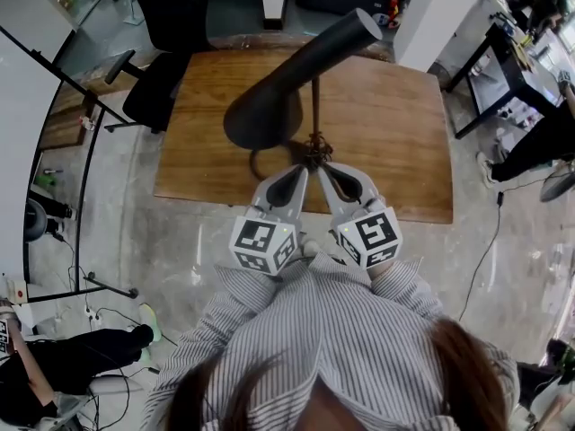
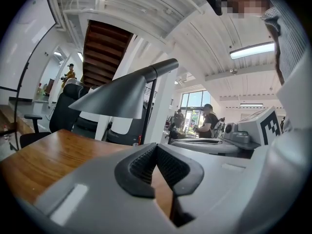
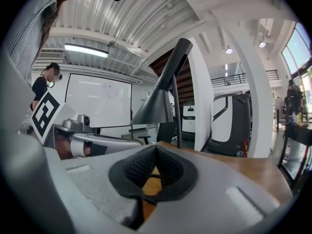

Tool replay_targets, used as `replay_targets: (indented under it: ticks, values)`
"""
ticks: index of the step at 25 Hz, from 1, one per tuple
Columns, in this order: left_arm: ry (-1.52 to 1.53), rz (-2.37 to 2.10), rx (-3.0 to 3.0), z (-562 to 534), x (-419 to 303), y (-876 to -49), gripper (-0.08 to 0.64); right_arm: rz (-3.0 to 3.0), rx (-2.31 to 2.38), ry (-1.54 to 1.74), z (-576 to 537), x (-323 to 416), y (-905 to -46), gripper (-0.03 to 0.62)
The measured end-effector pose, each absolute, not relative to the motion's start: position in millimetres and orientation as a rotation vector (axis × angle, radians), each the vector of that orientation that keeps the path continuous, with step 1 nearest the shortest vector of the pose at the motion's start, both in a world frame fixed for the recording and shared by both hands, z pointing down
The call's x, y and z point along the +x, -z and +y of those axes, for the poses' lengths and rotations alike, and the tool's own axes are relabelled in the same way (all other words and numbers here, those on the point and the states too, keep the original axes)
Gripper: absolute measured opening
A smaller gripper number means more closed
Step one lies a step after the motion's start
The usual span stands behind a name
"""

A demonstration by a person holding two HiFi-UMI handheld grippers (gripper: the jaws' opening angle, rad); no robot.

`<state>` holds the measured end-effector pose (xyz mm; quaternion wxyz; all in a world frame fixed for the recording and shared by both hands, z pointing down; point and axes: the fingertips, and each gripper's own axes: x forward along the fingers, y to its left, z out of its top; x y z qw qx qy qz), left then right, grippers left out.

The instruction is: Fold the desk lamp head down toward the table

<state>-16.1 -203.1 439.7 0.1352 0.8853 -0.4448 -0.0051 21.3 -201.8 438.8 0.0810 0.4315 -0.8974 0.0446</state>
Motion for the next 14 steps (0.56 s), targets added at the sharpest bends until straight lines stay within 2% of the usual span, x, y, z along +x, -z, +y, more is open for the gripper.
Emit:
replay_targets:
  ticks: [14]
  values:
    - [-0.008, -1.303, 2.564, -204.0, -20.0, -439.7, 0.005, -2.662, 1.283, -0.127, -202.4, 21.8, -440.8, 0.000]
